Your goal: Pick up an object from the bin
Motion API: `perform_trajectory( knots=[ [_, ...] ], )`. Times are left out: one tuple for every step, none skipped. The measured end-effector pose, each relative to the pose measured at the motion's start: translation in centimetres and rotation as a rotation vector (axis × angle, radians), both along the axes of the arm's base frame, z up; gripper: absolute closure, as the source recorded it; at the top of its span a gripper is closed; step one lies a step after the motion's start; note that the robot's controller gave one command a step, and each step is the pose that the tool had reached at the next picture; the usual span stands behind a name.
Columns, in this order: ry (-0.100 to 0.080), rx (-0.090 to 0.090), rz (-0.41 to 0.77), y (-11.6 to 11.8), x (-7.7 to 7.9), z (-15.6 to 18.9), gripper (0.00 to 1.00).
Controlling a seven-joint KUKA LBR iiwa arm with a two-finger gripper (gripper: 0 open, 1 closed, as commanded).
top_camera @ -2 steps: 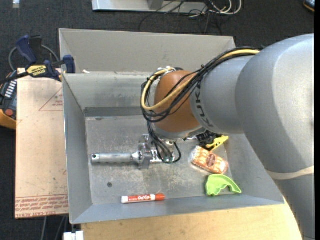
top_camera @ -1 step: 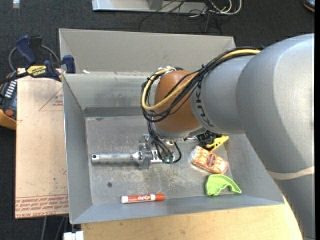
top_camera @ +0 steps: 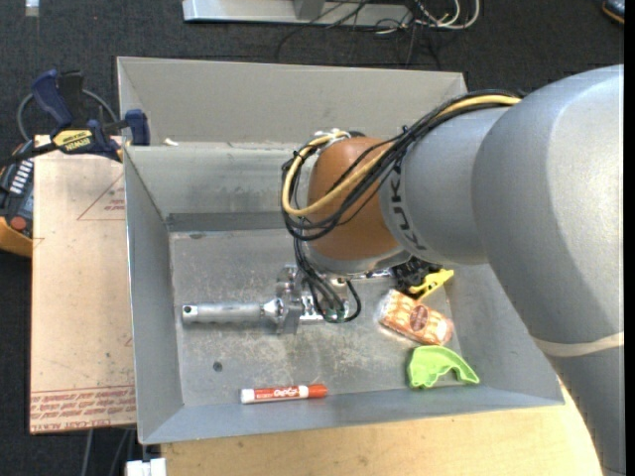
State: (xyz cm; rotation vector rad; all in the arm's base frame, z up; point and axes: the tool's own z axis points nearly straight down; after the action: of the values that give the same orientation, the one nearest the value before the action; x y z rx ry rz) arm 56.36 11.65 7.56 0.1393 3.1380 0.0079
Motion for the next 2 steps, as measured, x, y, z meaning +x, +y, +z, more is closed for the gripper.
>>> perform_trajectory(
  knots=[
    [0.005, -0.001, 0.000, 0.0, -0.1, 0.8, 1.00],
    [0.008, -0.001, 0.000, -0.1, -0.2, 2.9, 1.00]
  ],
)
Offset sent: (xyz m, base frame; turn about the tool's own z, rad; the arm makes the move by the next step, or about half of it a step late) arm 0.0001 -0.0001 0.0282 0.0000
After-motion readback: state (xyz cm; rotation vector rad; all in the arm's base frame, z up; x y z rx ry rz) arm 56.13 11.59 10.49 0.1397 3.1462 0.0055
